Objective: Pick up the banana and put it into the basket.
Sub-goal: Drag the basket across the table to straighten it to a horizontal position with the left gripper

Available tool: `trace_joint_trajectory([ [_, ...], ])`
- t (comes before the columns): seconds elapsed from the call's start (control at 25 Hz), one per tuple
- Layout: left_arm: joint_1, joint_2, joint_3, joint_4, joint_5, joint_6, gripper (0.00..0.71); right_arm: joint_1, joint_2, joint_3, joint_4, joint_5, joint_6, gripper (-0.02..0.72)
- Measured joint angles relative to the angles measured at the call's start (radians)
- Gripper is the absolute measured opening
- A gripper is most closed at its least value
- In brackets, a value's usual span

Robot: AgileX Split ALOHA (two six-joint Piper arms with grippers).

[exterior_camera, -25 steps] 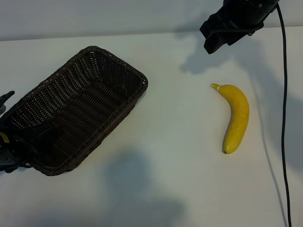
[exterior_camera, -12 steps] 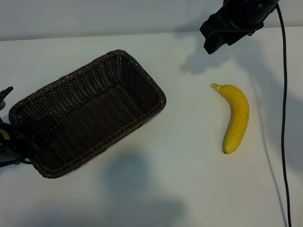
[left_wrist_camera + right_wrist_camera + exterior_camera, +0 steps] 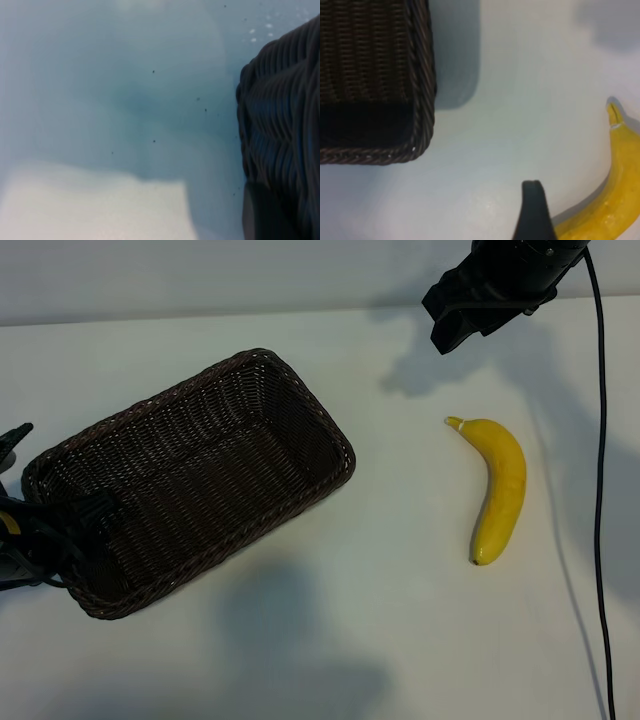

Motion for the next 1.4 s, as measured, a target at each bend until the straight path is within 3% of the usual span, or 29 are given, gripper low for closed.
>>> trace_joint_trajectory([
  [0.28, 0.000, 0.000, -0.104, -0.049, 0.115, 0.164, 0.180, 0.000, 0.000, 0.000, 0.000, 0.000, 0.000, 0.522],
  [0.56, 0.000, 0.000, -0.243, -0.204, 0.214, 0.445, 0.172, 0.000, 0.000, 0.000, 0.000, 0.000, 0.000, 0.522],
  [1.08, 0.000, 0.001, -0.293, -0.239, 0.270, 0.544, 0.172, 0.000, 0.000, 0.000, 0.000, 0.006, 0.000, 0.524],
  [1.28, 0.015, 0.001, -0.293, -0.406, 0.275, 0.709, 0.171, 0.000, 0.000, 0.000, 0.000, 0.006, 0.000, 0.524],
  [1.4, 0.071, 0.001, -0.293, -0.572, 0.286, 0.860, 0.171, 0.000, 0.000, 0.000, 0.000, 0.006, 0.000, 0.524],
])
